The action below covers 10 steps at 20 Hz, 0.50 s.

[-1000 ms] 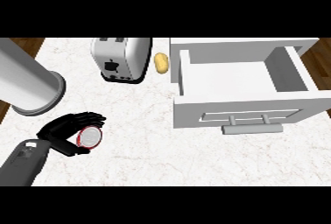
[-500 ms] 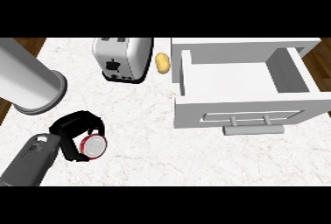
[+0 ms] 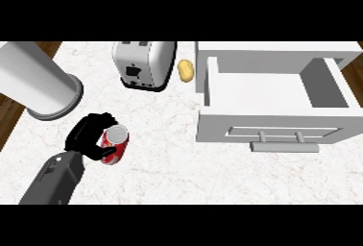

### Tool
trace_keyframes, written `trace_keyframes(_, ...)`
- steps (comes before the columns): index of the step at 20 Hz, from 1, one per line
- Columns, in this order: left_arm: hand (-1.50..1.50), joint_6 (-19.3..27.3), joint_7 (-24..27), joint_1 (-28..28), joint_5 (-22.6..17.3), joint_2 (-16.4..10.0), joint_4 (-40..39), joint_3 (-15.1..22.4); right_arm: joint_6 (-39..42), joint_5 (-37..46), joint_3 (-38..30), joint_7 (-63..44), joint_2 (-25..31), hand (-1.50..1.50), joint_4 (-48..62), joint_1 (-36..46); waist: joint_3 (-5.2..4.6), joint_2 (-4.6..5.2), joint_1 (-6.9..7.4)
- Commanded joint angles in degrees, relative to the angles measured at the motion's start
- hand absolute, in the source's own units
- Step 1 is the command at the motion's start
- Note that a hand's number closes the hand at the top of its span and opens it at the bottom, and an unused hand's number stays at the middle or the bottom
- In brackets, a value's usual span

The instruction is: Pick up the can, place it into the drawer and close the drawer

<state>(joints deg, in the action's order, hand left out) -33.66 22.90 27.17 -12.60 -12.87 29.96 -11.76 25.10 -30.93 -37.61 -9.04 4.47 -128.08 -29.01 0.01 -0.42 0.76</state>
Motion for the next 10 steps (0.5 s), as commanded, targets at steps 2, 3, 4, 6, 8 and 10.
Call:
trace_keyframes(2, 1.5, 18.0, 3.53, 0.02, -3.09, 7.17, 4.29, -5.01, -0.48, -0.84, 0.39, -1.35, -0.95, -1.5, -2.57, -0.54, 0.07, -0.07, -0.27)
trace_keyframes(3, 1.5, 19.55, -0.07, 1.42, -4.59, 10.02, 7.83, -4.72, -0.22, -0.66, -0.51, -1.41, -2.03, -1.5, -3.98, -2.97, 0.16, -0.56, -0.1)
trace_keyframes(4, 1.5, 20.99, -2.08, 1.25, -4.49, 8.12, 11.37, -4.6, 0.8, 1.69, 0.97, -0.01, -3.59, -1.5, -3.08, -2.44, 0.18, -0.45, 0.39)
trace_keyframes(6, 1.5, 23.32, -3.28, -0.66, -4.25, 9.84, 18.49, -3.04, 0.92, -2.03, -2.08, 0.02, -1.05, -1.5, -0.4, -1.06, 0.13, -0.31, 0.26)
trace_keyframes(8, 1.5, 29.64, -7.4, 3.09, -4.13, 12.65, 22.12, -0.46, 1.06, -4.05, -3.63, -1.58, 1.36, -1.5, -0.85, -1.13, 0.09, -0.22, -0.3)
trace_keyframes(10, 1.5, 31.73, -12.4, 1.85, -3.33, 12.26, 29.93, 1.27, -0.83, -1.11, -0.8, -2.37, -1.52, -1.5, -3.26, 0.33, 0.08, -0.18, 0.26)
